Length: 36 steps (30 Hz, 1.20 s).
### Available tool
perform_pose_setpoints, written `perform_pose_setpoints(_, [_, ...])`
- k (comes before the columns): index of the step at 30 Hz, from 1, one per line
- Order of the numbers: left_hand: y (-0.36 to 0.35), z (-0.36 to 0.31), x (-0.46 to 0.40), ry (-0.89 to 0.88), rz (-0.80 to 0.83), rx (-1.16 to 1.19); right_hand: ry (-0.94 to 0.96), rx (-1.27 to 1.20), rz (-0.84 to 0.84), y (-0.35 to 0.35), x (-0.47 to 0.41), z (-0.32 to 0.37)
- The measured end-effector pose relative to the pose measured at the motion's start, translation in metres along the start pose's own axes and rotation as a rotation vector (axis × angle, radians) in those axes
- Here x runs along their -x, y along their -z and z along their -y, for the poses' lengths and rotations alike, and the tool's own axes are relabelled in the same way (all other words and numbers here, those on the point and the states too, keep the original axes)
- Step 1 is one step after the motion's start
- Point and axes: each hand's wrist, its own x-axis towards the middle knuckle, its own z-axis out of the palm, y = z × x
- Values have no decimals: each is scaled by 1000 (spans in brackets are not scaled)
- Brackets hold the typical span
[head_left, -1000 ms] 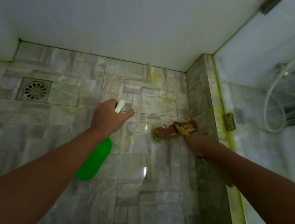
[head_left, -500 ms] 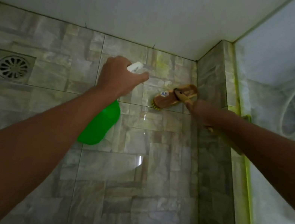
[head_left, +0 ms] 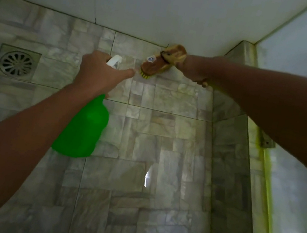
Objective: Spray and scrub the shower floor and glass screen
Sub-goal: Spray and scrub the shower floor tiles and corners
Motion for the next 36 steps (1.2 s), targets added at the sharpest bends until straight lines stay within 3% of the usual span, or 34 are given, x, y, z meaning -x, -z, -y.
perform_pose_setpoints(4, [6, -1, 12, 16, 13, -15, 40, 4, 62, -25, 30, -7])
perform_pose_setpoints(9, [12, 7, 21, -37, 2, -53, -22, 275, 191, -55, 29, -80])
perform_pose_setpoints(12, [17, 18, 24, -43, 1, -50, -32, 155, 241, -65, 12, -124])
perform_pose_setpoints(16, [29, 32, 26, -18, -31, -36, -19, 91, 130, -20, 5, -52])
perform_pose_setpoints(19, [38, 40, 25, -23, -68, -28, 230, 89, 52, 5, 7, 42])
perform_pose_setpoints(22, [43, 43, 28, -25, -82, -20, 334, -3, -24, 9, -2, 117])
perform_pose_setpoints(26, [44, 48, 34, -32, -36, -17, 258, 15, 20, 2, 18, 124])
perform_pose_setpoints(34, [25, 39, 43, -37, 52, -61, -213, -83, 114, -40, 91, -24])
perform_pose_setpoints(36, [17, 34, 42, -35, 69, -91, -228, -104, 133, -68, 104, -35])
